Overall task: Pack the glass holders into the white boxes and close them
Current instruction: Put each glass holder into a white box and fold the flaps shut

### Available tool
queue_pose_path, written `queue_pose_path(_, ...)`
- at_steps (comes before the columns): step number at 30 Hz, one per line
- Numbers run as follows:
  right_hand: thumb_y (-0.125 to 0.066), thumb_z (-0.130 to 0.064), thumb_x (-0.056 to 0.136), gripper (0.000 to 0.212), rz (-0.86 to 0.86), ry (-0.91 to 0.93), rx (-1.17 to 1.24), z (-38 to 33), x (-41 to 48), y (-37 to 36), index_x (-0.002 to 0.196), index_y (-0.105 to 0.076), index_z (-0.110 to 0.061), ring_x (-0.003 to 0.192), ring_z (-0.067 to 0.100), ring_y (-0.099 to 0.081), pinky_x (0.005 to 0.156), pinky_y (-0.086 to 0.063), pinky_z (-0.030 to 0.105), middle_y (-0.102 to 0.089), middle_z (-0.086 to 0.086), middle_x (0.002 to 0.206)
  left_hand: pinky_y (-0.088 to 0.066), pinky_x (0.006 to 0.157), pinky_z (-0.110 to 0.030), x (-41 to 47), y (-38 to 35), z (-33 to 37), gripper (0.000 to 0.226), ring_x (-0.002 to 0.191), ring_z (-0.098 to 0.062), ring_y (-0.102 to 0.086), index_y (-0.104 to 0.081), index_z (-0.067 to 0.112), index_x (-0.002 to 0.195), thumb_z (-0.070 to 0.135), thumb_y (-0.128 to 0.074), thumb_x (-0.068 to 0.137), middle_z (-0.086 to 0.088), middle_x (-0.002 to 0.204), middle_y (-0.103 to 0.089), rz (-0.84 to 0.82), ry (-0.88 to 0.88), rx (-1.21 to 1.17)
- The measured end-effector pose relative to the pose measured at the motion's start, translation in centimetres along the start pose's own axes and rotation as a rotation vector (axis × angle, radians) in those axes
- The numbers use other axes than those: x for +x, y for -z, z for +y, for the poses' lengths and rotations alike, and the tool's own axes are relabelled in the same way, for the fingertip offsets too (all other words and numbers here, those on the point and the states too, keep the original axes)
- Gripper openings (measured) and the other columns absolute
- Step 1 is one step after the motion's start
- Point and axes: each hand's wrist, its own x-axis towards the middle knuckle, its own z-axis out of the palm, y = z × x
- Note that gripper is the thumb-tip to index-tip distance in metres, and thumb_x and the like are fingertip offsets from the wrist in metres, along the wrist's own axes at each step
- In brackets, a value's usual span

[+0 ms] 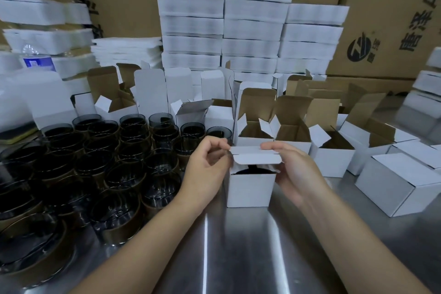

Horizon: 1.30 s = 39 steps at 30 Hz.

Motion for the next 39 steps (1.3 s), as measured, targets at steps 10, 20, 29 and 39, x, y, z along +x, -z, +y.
queue_pose_path(10,-0.064,-0.022,0.083,0.012,-0.199,-0.039,-0.317,-0.5,0.1,1.3,0.083,-0.071,-0.012,0.093,0.016,-0.062,0.069,-0.051,0.026,-0.068,-0.001,0.092,-0.039,0.087,-0.027,-0.5,0.0,-0.3,0.005,0.105,-0.009,-0.053,-0.057,0.024,0.074,0.025,-0.055,0.078,0.008,0.111,-0.057,0.022,0.091,0.099)
queue_pose_path(20,-0.080,-0.010,0.071,0.049,-0.540,0.029,-0.602,-1.0,0.0,2.8,0.108,-0.055,-0.031,0.111,0.017,-0.053,0.083,-0.053,0.025,-0.054,-0.007,0.120,-0.036,0.105,-0.026,-1.2,0.2,-0.6,0.057,0.128,0.001,-0.029,-0.044,0.033,0.102,0.034,-0.075,0.054,0.017,0.137,-0.022,-0.232,0.050,0.333)
queue_pose_path(29,-0.078,-0.012,0.072,0.038,-0.562,0.163,-0.573,-1.0,0.0,3.1,0.098,-0.070,-0.039,0.095,0.004,-0.062,0.078,-0.049,0.017,-0.065,-0.019,0.108,-0.037,0.109,-0.038,-1.3,0.1,0.0,0.042,0.132,-0.008,-0.039,-0.058,0.031,0.092,0.014,-0.078,0.060,0.012,0.138,-0.036,-0.224,-0.011,0.204)
queue_pose_path(39,-0.078,-0.035,0.065,0.041,-0.561,0.183,-0.577,-1.4,-0.3,2.9,0.104,-0.071,-0.042,0.104,0.003,-0.061,0.092,-0.049,0.026,-0.067,-0.018,0.112,-0.045,0.096,-0.022,-0.9,0.6,0.4,0.034,0.116,-0.002,-0.054,-0.067,0.034,0.089,0.016,-0.071,0.061,0.013,0.133,-0.047,-0.241,0.057,0.016)
